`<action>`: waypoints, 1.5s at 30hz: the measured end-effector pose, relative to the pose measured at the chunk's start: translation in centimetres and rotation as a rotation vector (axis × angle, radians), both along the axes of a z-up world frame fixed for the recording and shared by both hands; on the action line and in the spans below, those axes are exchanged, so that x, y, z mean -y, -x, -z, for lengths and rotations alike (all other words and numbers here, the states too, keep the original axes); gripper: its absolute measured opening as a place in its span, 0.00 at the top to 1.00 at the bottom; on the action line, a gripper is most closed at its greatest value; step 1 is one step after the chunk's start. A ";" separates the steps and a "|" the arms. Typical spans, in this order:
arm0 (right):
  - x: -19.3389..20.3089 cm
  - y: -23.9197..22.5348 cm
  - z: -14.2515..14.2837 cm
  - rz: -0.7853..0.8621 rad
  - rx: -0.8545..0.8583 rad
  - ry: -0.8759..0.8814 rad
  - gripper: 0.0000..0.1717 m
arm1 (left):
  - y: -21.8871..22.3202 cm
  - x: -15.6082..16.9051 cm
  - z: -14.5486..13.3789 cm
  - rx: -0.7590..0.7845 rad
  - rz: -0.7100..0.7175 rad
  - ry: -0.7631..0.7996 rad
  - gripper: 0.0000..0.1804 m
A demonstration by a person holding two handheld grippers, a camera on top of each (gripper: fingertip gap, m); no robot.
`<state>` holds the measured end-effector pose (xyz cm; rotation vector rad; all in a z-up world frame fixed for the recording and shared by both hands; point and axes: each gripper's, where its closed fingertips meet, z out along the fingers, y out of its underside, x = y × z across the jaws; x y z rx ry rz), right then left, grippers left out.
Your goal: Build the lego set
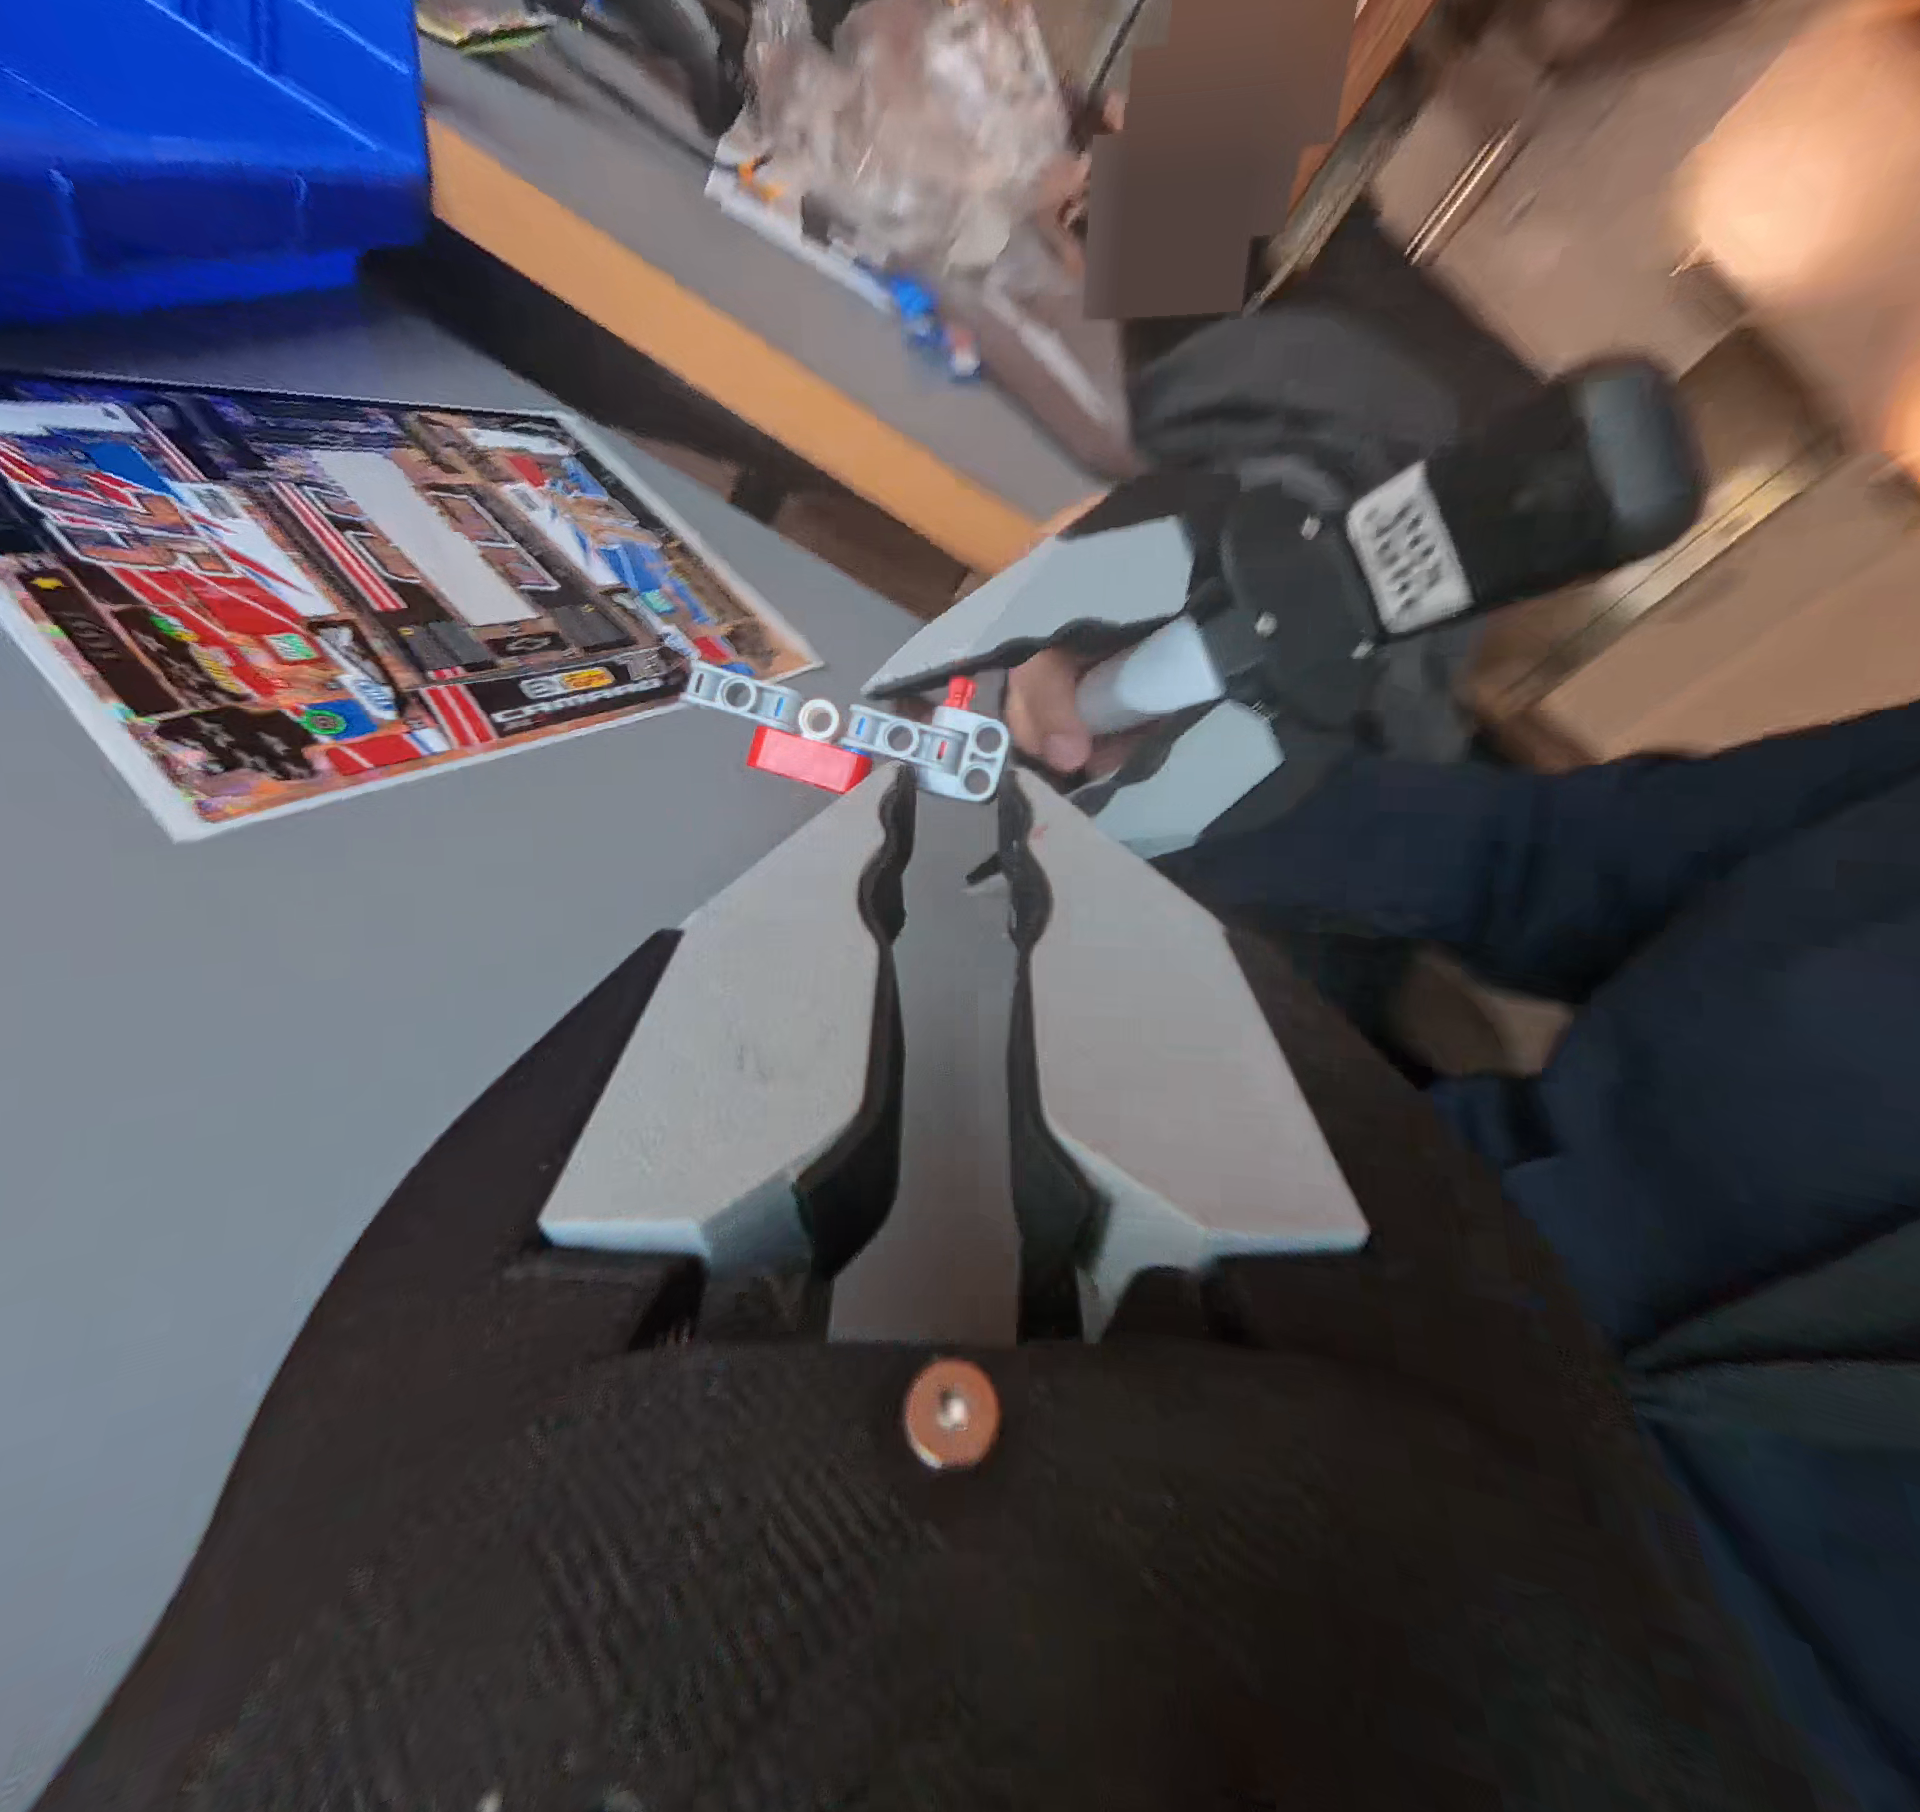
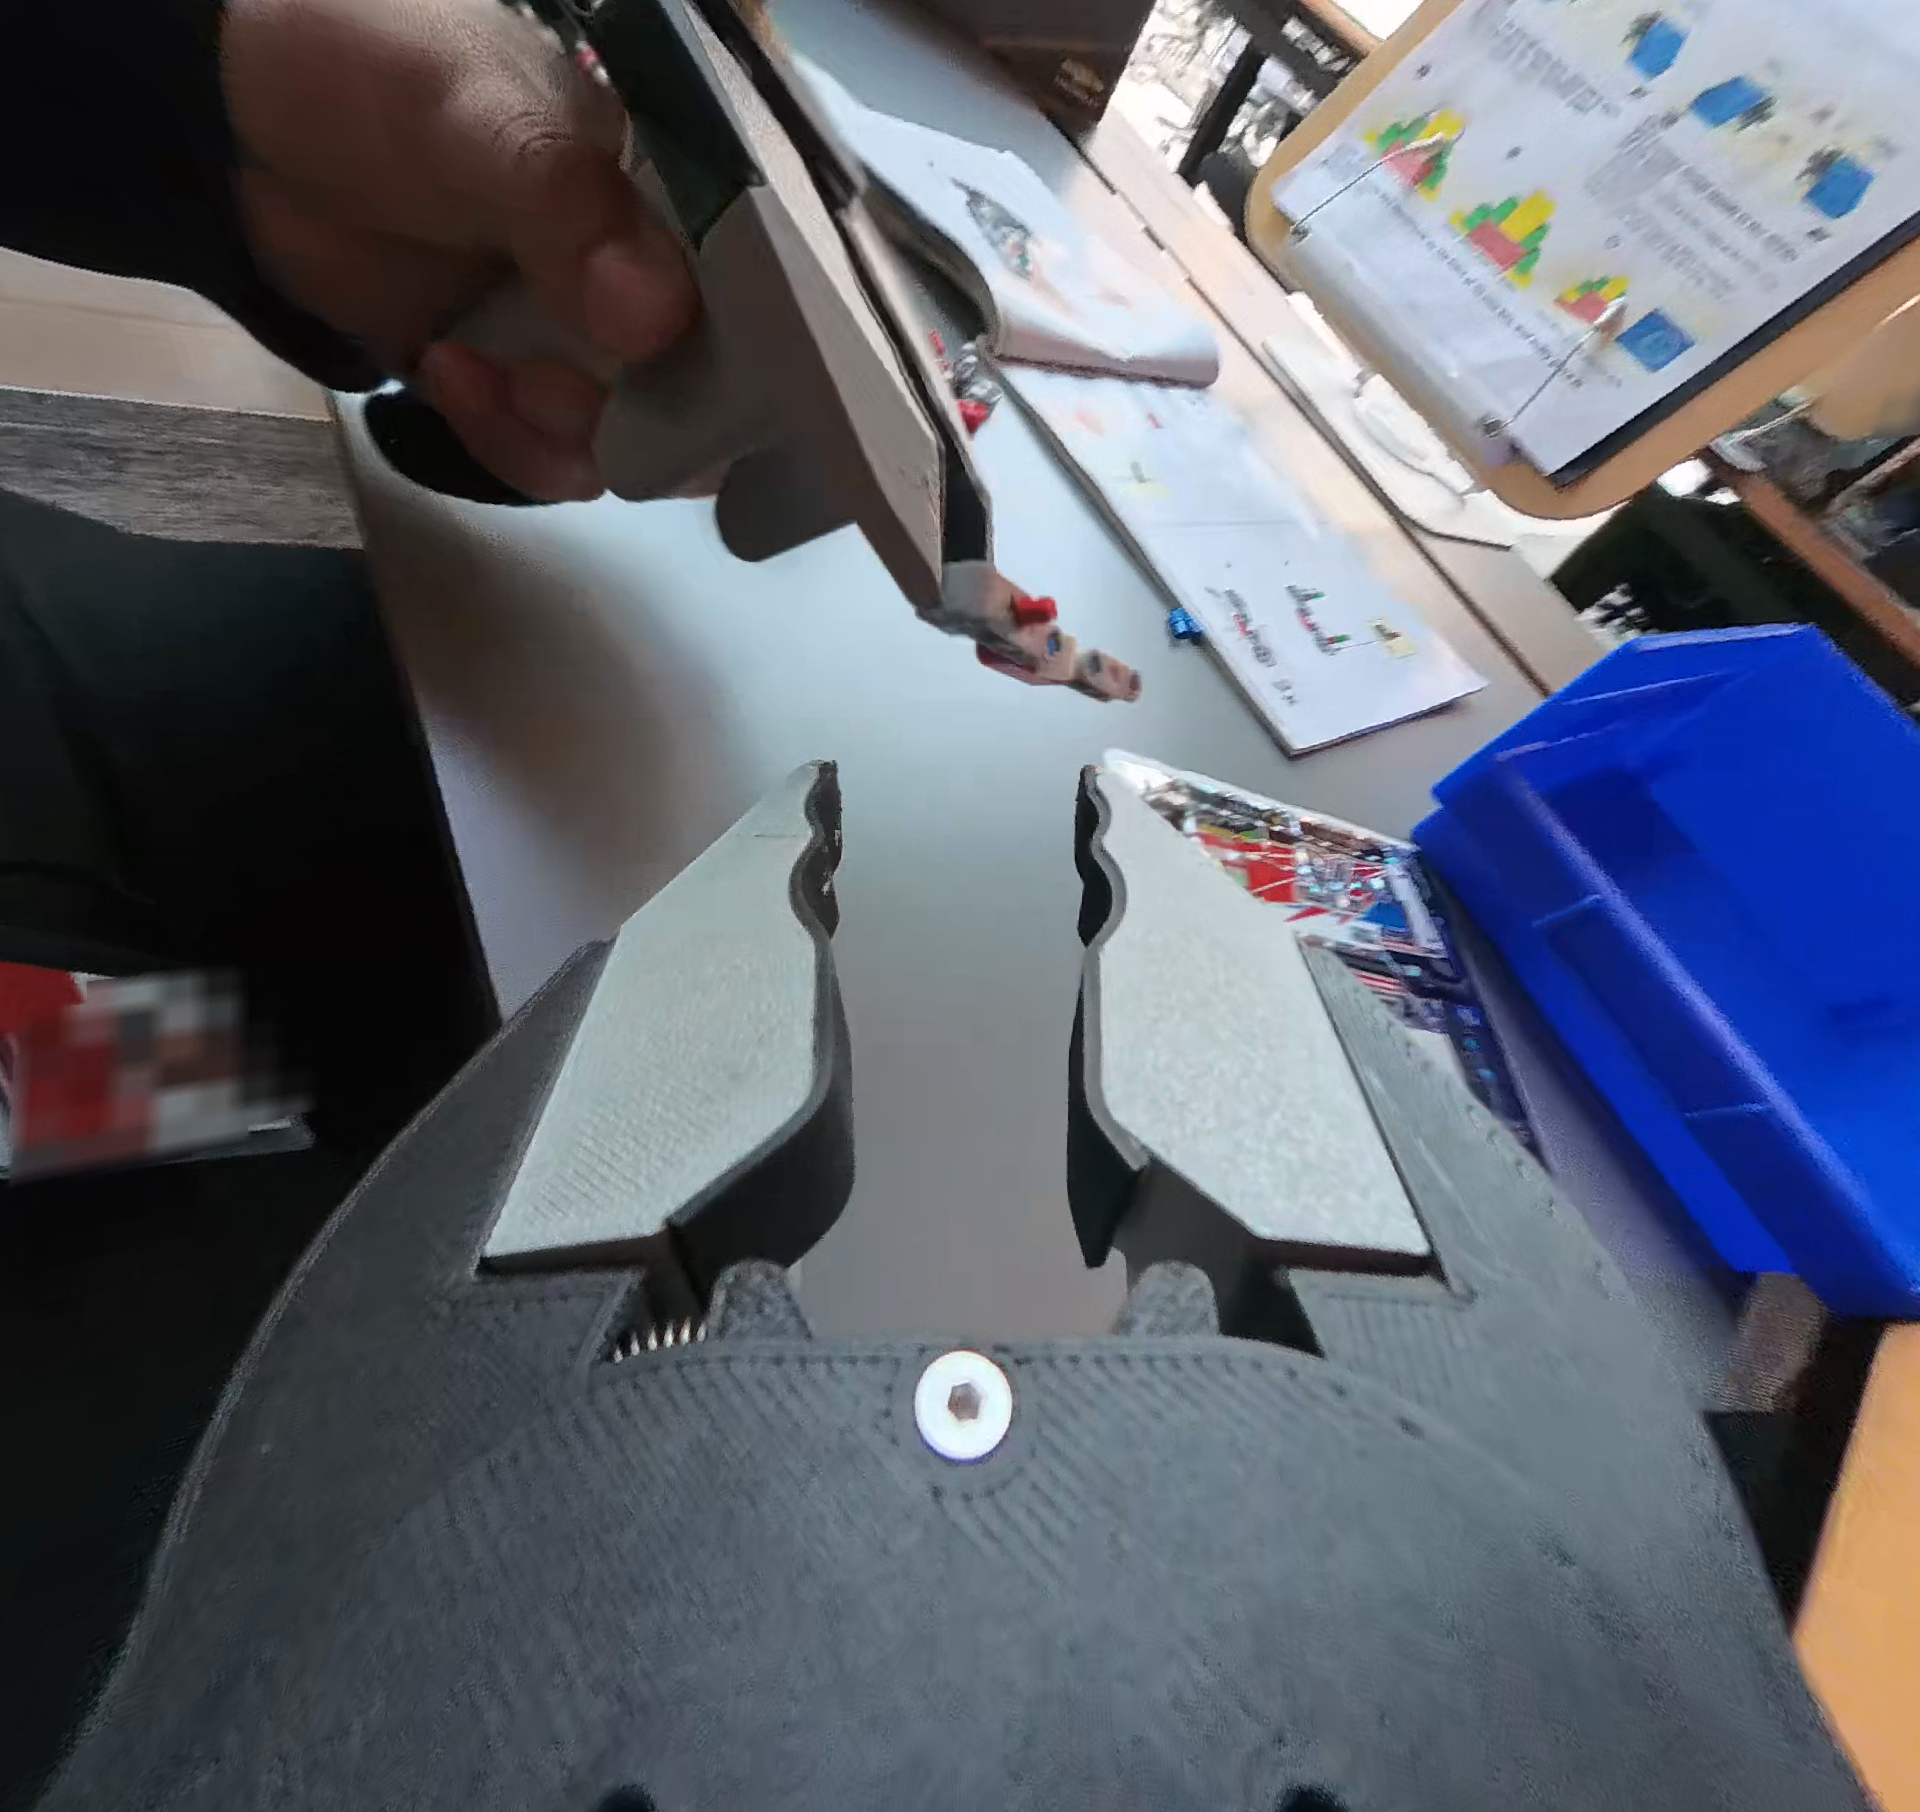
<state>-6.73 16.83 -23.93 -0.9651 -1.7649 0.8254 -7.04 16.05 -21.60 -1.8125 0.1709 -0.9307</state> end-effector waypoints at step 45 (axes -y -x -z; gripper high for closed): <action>4.4 1.6 -3.6 -0.321 -0.111 0.268 0.92 | -0.5 2.7 -3.0 -0.113 0.160 -0.189 0.86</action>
